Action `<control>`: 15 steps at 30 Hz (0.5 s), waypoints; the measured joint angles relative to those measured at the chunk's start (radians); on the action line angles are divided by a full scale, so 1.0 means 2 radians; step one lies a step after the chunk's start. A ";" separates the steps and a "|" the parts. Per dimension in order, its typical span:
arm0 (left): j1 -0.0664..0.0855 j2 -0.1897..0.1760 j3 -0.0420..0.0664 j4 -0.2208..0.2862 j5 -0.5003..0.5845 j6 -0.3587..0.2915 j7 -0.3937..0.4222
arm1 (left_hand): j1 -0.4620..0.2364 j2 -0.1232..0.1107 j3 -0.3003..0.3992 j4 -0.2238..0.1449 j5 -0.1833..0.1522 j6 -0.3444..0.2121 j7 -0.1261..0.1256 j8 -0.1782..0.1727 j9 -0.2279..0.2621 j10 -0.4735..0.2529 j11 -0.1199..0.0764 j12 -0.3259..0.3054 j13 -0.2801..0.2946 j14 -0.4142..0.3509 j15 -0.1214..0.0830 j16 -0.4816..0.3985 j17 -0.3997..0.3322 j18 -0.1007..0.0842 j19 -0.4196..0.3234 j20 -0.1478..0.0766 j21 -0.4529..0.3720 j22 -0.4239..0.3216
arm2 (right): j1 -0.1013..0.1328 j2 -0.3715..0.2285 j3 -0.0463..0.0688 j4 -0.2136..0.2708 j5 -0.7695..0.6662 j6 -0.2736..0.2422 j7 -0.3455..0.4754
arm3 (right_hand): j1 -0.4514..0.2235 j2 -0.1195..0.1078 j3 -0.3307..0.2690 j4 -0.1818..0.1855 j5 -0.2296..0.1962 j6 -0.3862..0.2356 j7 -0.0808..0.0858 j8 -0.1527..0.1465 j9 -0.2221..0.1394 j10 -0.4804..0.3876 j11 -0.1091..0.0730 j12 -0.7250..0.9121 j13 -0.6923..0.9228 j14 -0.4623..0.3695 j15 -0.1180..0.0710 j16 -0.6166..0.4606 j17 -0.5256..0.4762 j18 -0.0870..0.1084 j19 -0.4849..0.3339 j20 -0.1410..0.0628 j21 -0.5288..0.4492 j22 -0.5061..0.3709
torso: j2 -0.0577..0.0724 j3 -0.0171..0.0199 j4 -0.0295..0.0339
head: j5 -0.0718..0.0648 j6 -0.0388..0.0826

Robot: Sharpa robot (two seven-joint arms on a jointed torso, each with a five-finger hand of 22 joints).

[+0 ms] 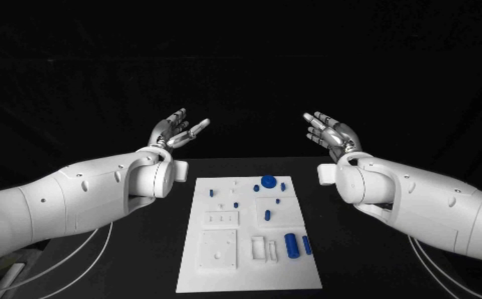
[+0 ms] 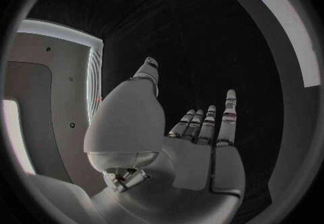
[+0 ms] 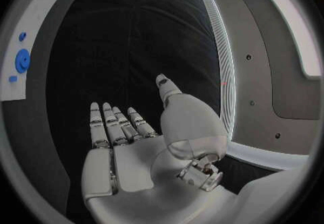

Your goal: Assemble the parts on the task board

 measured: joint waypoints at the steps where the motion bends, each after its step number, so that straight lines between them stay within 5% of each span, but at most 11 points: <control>1: 0.005 0.002 -0.005 -0.008 0.001 0.009 -0.003 | 0.007 -0.001 -0.001 0.003 0.000 0.002 0.001 0.000 0.000 0.001 0.001 0.000 0.000 0.001 0.000 0.000 0.000 0.000 0.004 0.000 0.000 0.001 | 0.004 0.003 0.001 -0.015 -0.004 0.019 -0.008 | 0.005 0.000 0.000 0.000 0.000 0.002 -0.001 0.000 0.000 0.003 0.002 0.000 0.000 0.002 0.001 0.000 0.000 0.003 0.002 0.001 0.000 0.000 | 0.000 0.0000 -0.0002 | 0.000 0.000; 4: 0.013 0.005 -0.012 -0.020 0.003 0.027 -0.011 | 0.022 -0.003 0.001 0.007 0.000 0.006 0.001 0.000 0.001 0.006 0.003 0.000 0.001 0.006 0.003 0.000 0.001 0.000 0.012 0.003 0.000 0.001 | 0.011 0.010 0.004 -0.044 -0.012 0.059 -0.026 | 0.015 0.000 0.001 -0.003 0.000 0.007 0.000 0.000 0.000 0.010 0.004 0.000 0.001 0.007 0.002 0.002 0.000 0.006 0.004 0.001 0.000 0.000 | 0.000 0.0000 -0.0003 | 0.000 0.000; 9: 0.015 0.006 -0.014 -0.024 0.005 0.046 -0.019 | 0.025 -0.001 0.002 0.008 0.000 0.011 0.006 0.001 0.001 0.015 0.006 0.000 0.001 0.032 0.003 0.002 0.003 0.008 0.026 0.004 0.003 0.003 | 0.022 0.017 0.007 -0.081 -0.027 0.124 -0.055 | 0.033 -0.004 0.001 -0.016 0.002 0.025 0.001 0.003 0.002 0.033 0.004 0.002 0.002 0.030 0.004 0.002 0.002 0.005 0.020 0.001 0.003 0.001 | 0.000 0.0000 -0.0004 | 0.000 0.000; 11: 0.015 0.006 -0.014 -0.024 0.006 0.050 -0.021 | 0.028 0.008 0.010 0.008 0.000 0.019 0.014 0.003 0.002 0.032 0.012 0.003 0.002 0.057 0.005 0.006 0.004 0.008 0.046 0.003 0.008 0.005 | 0.024 0.019 0.008 -0.089 -0.032 0.142 -0.063 | 0.039 -0.007 0.001 -0.023 0.002 0.037 0.002 0.003 0.002 0.047 0.003 0.002 0.003 0.044 0.004 0.004 0.002 0.005 0.030 0.000 0.003 0.003 | 0.000 0.0000 -0.0004 | 0.000 0.000; 15: 0.015 0.005 -0.014 -0.024 0.006 0.057 -0.025 | 0.033 0.041 0.028 -0.009 0.002 0.079 0.033 0.011 0.007 0.108 0.030 0.008 0.007 0.152 0.011 0.017 0.009 0.023 0.098 0.001 0.023 0.011 | 0.026 0.022 0.009 -0.100 -0.044 0.168 -0.075 | 0.052 -0.010 0.002 -0.038 0.008 0.074 0.004 0.006 0.005 0.091 -0.002 0.004 0.005 0.089 0.001 0.005 0.005 0.005 0.065 -0.004 0.010 0.005 | 0.000 -0.0001 -0.0005 | 0.000 0.000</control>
